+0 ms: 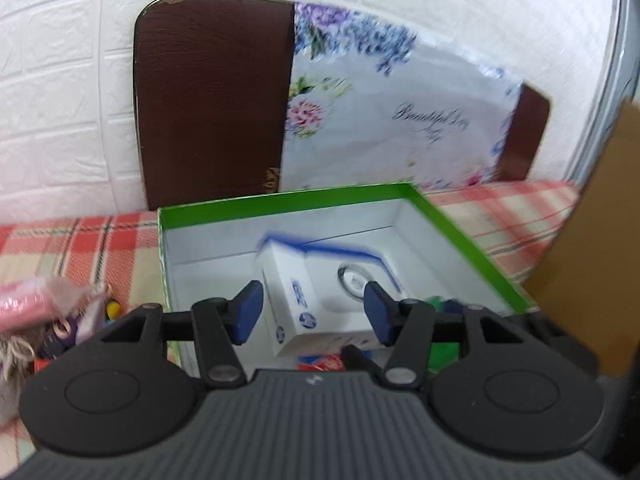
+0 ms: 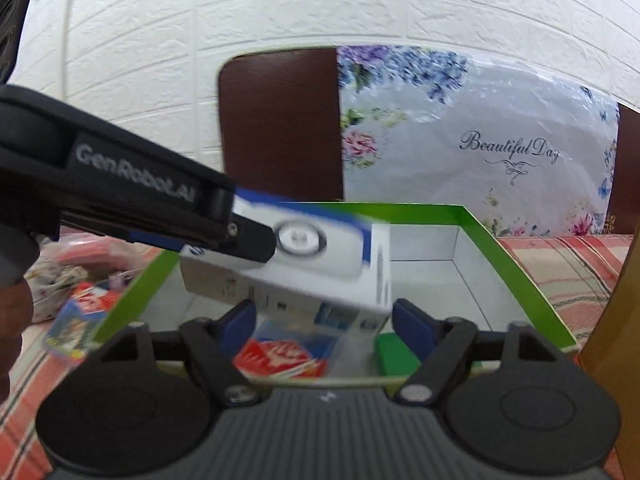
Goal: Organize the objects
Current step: 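Carry the HP box into the green tray and open the right gripper, then withdraw the right gripper toward the tiger playing-card box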
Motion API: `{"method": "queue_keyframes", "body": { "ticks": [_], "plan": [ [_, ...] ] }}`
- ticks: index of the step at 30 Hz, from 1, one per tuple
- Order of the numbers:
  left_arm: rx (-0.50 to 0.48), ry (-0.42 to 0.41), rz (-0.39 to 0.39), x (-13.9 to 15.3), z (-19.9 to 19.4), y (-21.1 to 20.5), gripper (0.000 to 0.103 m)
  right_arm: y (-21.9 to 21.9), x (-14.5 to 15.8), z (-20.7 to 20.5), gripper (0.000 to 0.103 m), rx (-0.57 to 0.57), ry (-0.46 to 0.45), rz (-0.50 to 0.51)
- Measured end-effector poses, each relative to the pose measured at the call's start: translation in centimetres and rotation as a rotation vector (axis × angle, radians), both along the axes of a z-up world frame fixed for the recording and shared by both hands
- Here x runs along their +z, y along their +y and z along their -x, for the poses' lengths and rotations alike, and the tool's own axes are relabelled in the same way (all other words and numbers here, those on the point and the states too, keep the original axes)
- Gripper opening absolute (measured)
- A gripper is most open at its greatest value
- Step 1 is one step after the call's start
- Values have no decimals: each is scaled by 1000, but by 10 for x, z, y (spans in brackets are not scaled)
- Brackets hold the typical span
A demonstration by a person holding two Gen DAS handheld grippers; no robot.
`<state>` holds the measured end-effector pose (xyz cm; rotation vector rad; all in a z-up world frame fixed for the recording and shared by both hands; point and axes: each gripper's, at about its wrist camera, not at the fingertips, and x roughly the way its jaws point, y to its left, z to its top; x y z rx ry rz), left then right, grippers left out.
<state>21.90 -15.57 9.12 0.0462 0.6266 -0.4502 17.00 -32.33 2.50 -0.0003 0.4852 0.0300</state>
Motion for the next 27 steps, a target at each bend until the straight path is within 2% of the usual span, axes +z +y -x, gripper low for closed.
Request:
{"method": "queue_keyframes", "body": {
  "ticks": [2, 4, 10, 15, 20, 25, 27],
  "plan": [
    [49, -2, -78, -4, -4, -6, 58, -4, -3, -4, 90, -21, 16, -13],
    [54, 0, -81, -3, 2, -2, 58, -9, -1, 7, 90, -13, -11, -56],
    [91, -8, -148, 0, 36, 4, 58, -6, 7, 49, 90, -23, -77, -74],
    [121, 4, -145, 6, 67, 17, 59, 3, 13, 89, 90, 1, -85, -106],
    [143, 29, -131, 4, 91, 34, 59, 16, 7, 111, 89, 56, -29, -114],
    [183, 30, -156, -2, 108, 51, 61, 37, 4, 124, 83, 111, 8, -88],
    [205, 30, -163, -4, 111, 59, 61, 44, 3, 127, 75, 134, 21, -82]
  ]
}}
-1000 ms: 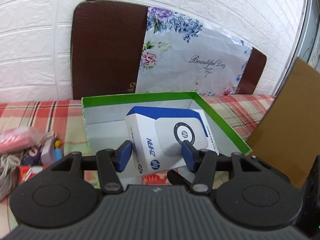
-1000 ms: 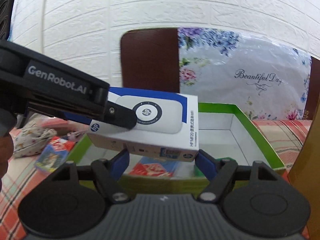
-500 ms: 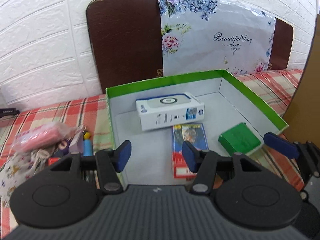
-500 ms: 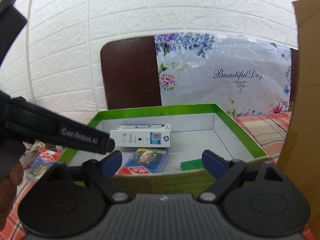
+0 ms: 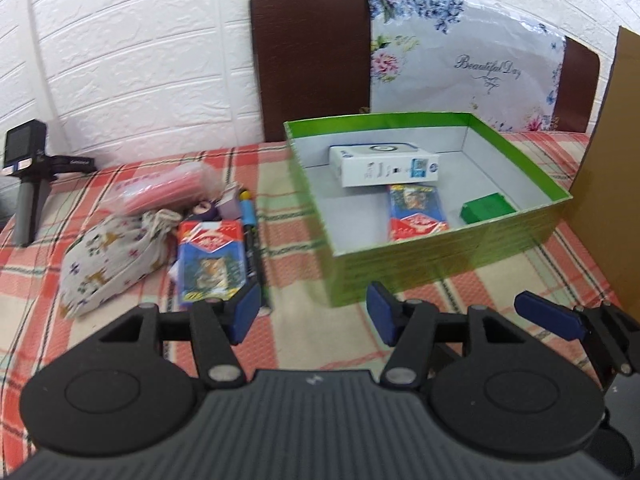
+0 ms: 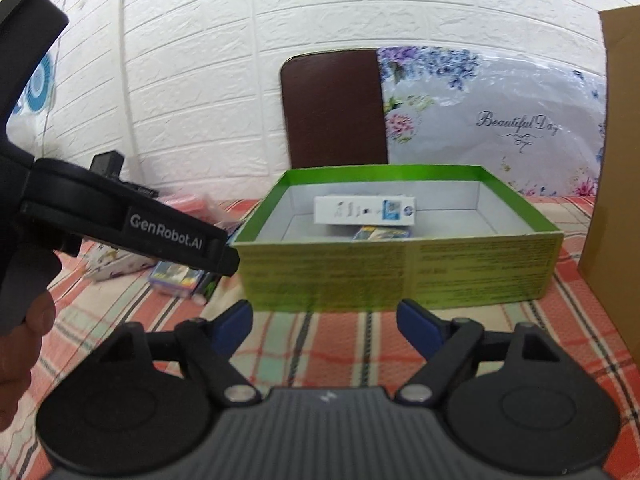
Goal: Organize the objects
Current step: 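Withdraw the right gripper toward the tiger playing-card box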
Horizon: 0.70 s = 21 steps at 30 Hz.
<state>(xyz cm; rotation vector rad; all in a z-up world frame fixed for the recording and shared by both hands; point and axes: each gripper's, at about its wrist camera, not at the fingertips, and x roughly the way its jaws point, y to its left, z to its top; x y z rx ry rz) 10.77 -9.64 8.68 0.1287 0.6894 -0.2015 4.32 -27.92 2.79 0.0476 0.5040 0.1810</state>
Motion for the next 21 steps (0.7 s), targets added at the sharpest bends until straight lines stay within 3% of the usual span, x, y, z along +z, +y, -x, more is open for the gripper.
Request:
{"method": "queue_keyframes", "body": {
  "ticks": [6, 14, 21],
  "plan": [
    [67, -19, -29, -5, 7, 27, 64, 21, 0, 9, 66, 42, 10, 17],
    [140, -18, -38, -22, 4, 73, 65, 50, 4, 15, 74, 76, -43, 49],
    [293, 21, -25, -50, -11, 145, 64, 90, -6, -5, 70, 169, 30, 114]
  ]
}}
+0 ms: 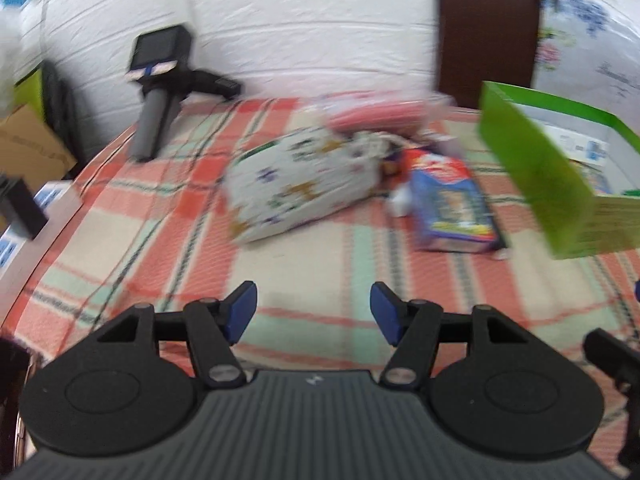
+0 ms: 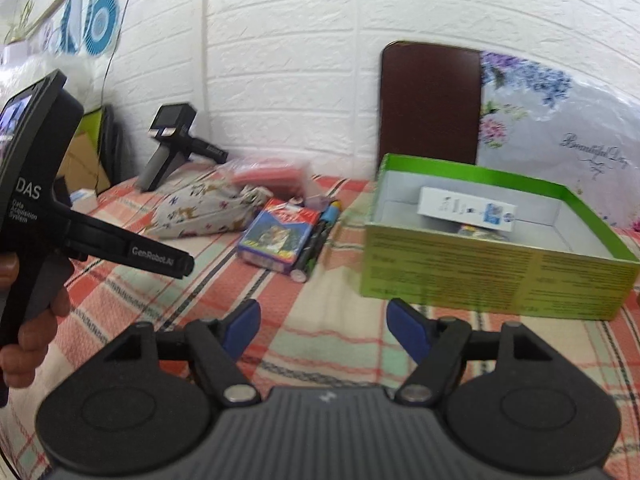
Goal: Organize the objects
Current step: 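Withdraw the right gripper toward the tiger playing-card box, then close the right gripper on the tiger playing-card box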
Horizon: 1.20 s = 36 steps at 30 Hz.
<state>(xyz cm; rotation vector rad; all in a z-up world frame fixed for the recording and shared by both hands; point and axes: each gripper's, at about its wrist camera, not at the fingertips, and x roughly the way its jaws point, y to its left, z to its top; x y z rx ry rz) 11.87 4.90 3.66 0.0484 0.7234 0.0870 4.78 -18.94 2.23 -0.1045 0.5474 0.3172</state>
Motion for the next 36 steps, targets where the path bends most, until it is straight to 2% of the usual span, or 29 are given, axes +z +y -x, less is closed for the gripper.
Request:
{"method": "queue_keyframes", "body": {
  "ticks": [2, 3, 5, 7, 9, 12, 14, 16, 20, 23, 29, 31, 32, 33, 36],
  "plan": [
    [46, -7, 2, -10, -3, 20, 65, 14, -2, -13, 70, 26, 11, 15],
    [53, -33, 19, -16, -2, 31, 74, 21, -3, -21, 70, 31, 18, 16],
    [30, -119, 38, -26, 4, 45, 82, 34, -5, -41, 70, 30, 40, 7],
    [12, -182, 116, -29, 13, 56, 82, 46, -6, -64, 70, 41, 55, -1],
    [13, -190, 154, -28, 13, 59, 82, 58, -6, -88, 77, 39, 64, 2],
    [4, -192, 141, -29, 11, 54, 85, 78, -12, -124, 85, 25, 80, 33],
    [2, -195, 143, -30, 11, 55, 85, 94, -24, -144, 82, 28, 117, 114],
    [2, -198, 159, -31, 12, 57, 86, 101, -30, -148, 80, 10, 100, 176],
    [1, -195, 150, -31, 12, 57, 86, 92, -28, -125, 67, 67, 87, 184],
    [0, -195, 154, -31, 11, 56, 86, 81, -32, -87, 67, 118, 63, 226],
    [-9, -173, 134, -30, 11, 53, 89, 42, -28, 5, 67, 190, 46, 231],
    [-14, -148, 89, -29, 11, 46, 89, 30, -25, 27, 76, 173, 27, 229],
    [-20, -133, 72, -27, 13, 42, 87, 23, -23, 36, 85, 154, 12, 211],
    [-26, -117, 78, -25, 17, 40, 87, 15, -19, 44, 88, 137, 4, 184],
    [-85, -75, 187, -14, 36, 34, 83, -8, -11, 56, 90, 126, 12, 116]
  ]
}}
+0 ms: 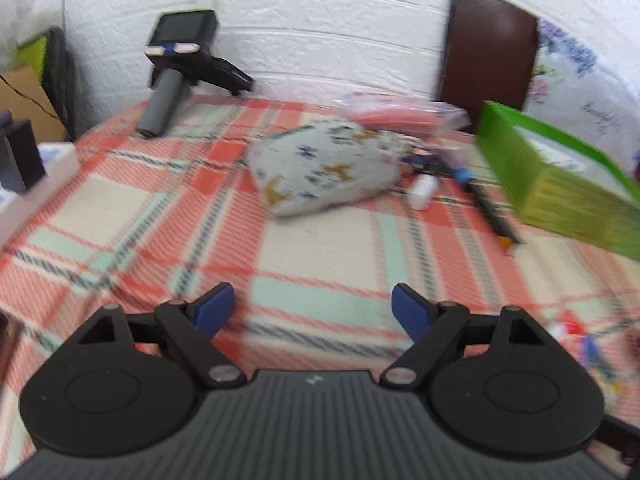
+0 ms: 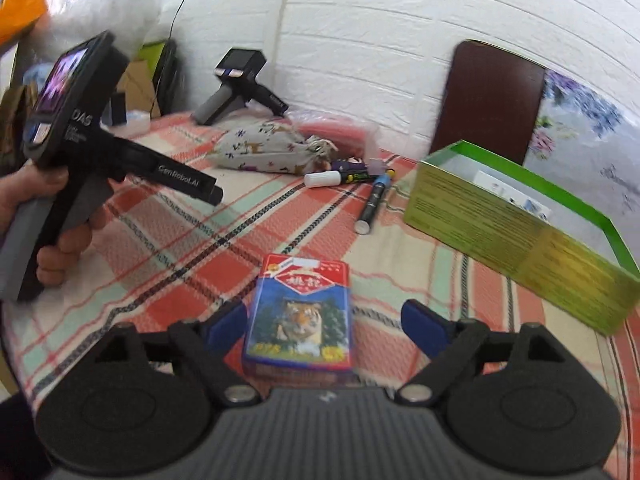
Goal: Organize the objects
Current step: 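Close the right gripper on the tiger playing-card box, then carry the tiger card box into the green tray and release it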
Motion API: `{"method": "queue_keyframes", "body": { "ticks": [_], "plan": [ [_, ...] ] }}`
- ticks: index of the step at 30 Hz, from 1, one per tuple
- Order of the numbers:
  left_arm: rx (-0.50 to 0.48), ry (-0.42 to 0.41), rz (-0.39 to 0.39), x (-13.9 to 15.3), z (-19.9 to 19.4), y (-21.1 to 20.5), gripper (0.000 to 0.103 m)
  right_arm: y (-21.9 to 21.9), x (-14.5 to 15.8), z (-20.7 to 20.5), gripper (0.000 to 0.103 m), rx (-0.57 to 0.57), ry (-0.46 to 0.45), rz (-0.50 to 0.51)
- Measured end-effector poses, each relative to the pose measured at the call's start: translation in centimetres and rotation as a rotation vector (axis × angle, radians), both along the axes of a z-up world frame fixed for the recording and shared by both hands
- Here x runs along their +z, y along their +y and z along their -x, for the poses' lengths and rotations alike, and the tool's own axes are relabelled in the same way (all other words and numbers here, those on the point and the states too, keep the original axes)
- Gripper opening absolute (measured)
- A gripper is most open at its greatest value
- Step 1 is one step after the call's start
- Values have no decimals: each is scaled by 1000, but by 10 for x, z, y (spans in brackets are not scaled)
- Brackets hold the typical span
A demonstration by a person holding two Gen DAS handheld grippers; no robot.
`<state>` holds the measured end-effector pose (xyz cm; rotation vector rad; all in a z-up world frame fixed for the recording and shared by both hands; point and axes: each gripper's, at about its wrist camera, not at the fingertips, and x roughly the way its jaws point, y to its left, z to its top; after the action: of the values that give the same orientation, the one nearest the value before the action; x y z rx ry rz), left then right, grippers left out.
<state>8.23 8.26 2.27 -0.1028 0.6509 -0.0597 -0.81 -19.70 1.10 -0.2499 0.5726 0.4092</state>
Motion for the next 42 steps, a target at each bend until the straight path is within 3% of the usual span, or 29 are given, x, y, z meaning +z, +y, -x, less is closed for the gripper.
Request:
{"method": "queue_keyframes", "body": {
  "ticks": [6, 10, 11, 12, 13, 14, 16, 17, 20, 24, 31, 37, 40, 42],
  "plan": [
    [-157, 110, 199, 19, 30, -25, 83, -13, -11, 8, 95, -2, 40, -46],
    [-238, 222, 209, 11, 22, -67, 82, -3, -17, 1, 96, 36, 66, -40],
    [-247, 262, 197, 4, 18, -78, 82, 0, -22, -4, 90, 48, 92, -39],
    [-238, 250, 144, -1, 19, -90, 81, 0, -26, -8, 85, 55, 107, -58],
    [-252, 208, 73, -1, 23, -103, 79, 1, -25, -8, 72, 62, 104, -77],
    [-292, 195, 56, 0, 24, -113, 64, 2, -22, -9, 62, 67, 106, -81],
    [-283, 220, 65, 6, 19, -123, 60, 2, -22, -8, 62, 49, 81, -75],
    [-284, 220, 65, 10, 15, -127, 52, -1, -22, -8, 62, 28, 67, -76],
    [-329, 168, 77, 31, 2, -140, 42, -23, -10, -16, 61, -46, 0, -126],
    [-416, 83, 57, 63, -23, -180, 42, -50, 15, -36, 61, -138, -139, -108],
    [-520, -24, 14, 93, -83, -271, 42, -113, 43, -102, 61, -332, -235, -135],
    [-572, -15, -37, 81, -120, -331, 39, -150, 26, -162, 61, -432, -185, -114],
    [-480, -25, -137, 72, -132, -338, 41, -157, 8, -186, 69, -485, -137, -86],
    [-443, -14, -151, 70, -134, -331, 41, -160, 6, -185, 70, -481, -127, -133]
  ]
}}
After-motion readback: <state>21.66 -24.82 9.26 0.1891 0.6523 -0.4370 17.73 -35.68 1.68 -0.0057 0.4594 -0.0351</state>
